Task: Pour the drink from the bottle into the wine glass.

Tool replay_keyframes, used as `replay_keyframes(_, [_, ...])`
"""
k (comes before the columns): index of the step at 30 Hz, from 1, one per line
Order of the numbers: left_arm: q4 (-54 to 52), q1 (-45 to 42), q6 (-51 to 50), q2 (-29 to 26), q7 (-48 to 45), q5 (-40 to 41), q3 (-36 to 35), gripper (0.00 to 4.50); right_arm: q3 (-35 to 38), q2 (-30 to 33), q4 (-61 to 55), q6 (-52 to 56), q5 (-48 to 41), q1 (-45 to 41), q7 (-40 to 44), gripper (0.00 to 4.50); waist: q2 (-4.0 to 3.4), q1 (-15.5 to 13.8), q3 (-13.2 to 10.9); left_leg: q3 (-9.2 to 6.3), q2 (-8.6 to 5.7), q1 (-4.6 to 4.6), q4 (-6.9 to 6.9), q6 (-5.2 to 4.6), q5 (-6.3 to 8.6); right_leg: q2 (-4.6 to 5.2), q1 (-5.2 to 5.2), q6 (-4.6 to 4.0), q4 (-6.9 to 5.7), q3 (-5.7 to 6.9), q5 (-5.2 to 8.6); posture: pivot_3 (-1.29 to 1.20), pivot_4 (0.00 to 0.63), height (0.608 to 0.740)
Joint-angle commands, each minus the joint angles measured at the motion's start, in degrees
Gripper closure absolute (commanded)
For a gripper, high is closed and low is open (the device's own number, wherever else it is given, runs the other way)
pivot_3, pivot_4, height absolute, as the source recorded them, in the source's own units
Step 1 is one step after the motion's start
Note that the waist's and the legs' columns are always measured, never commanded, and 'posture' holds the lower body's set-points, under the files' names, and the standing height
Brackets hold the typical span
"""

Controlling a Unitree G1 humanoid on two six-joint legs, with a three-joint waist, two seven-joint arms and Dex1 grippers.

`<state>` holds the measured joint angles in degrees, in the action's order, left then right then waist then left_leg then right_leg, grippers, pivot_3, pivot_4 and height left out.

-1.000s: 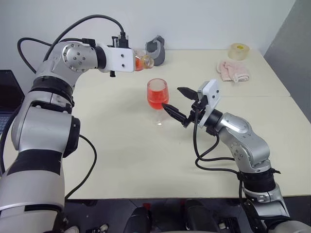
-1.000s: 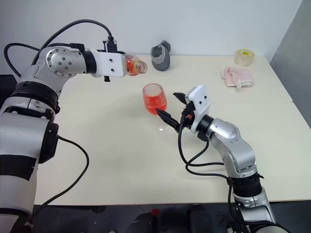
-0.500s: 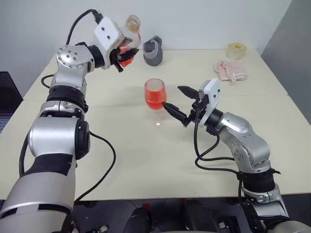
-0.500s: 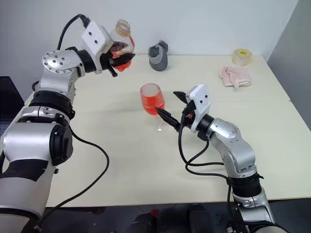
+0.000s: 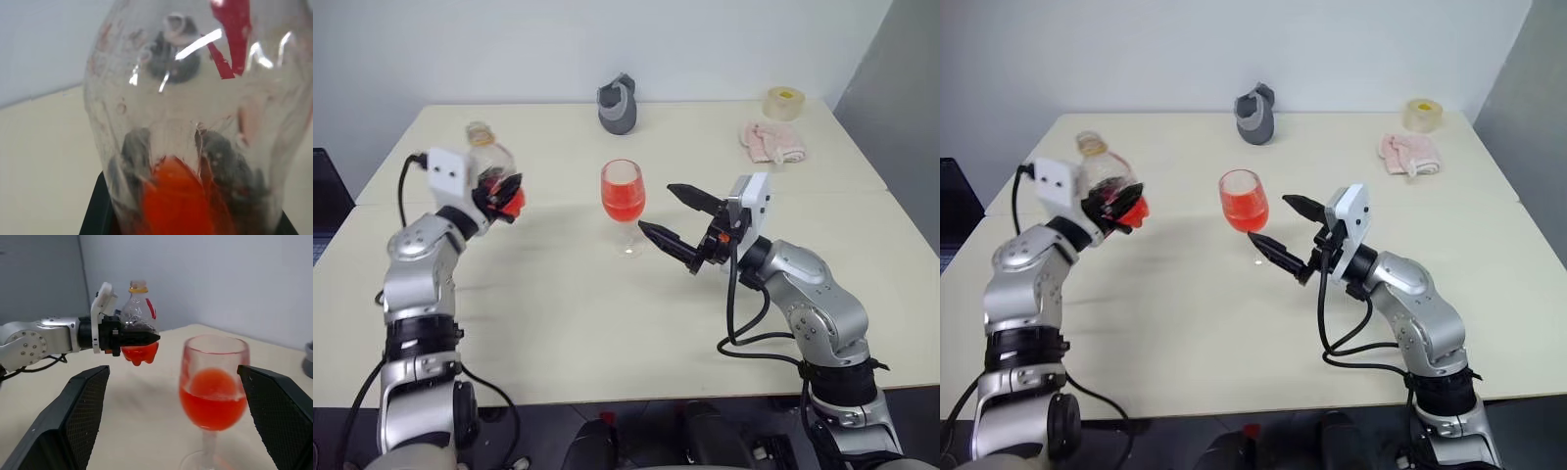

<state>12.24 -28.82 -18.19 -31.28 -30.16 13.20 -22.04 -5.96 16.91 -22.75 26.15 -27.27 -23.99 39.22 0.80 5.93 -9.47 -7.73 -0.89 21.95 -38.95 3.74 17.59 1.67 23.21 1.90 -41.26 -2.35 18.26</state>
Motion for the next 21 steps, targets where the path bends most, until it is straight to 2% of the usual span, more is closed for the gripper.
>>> replay_keyframes(1, [-6.18,2.74,-0.25,0.98,3.92,2.71,-3.43,3.12,-1.42,1.41,-0.95,-5.51,1.33,1.31,4.04,0.0,0.13,-0.54,0.08,0.01,0.0,0.0,0.0,0.0,0.0,0.0,-0.02,0.0,0.01,0.0,0.0,0.0,0.15,0.74])
replay_keyframes(5, [-7.82,7.21,0.85,4.78,5.54,5.9,-4.75,3.12,-2.74,2.14,1.78,-10.71,2.8,3.23,7.18,0.0,0.32,-1.66,0.21,0.03,-0.09,-0.01,-0.01,0.0,0.0,0.09,-0.08,0.03,0.08,0.02,-0.01,0.0,0.15,0.74])
replay_keyframes(10, [-1.32,6.43,7.27,8.49,6.6,5.55,-3.82,3.12,-3.94,1.68,3.37,-12.26,4.09,3.77,7.05,0.0,0.4,-2.58,0.26,0.03,-0.3,-0.03,-0.01,0.0,0.0,0.21,-0.08,0.06,0.1,0.04,-0.03,0.0,0.15,0.74])
replay_keyframes(21, [14.4,-0.88,18.82,7.48,2.99,4.54,-1.36,3.12,-4.07,1.97,4.43,-10.81,5.89,3.35,5.0,0.0,0.43,-2.66,0.28,0.04,-0.39,-0.02,-0.01,0.01,-0.01,0.23,-0.07,0.06,0.11,0.04,-0.03,0.0,0.15,0.74])
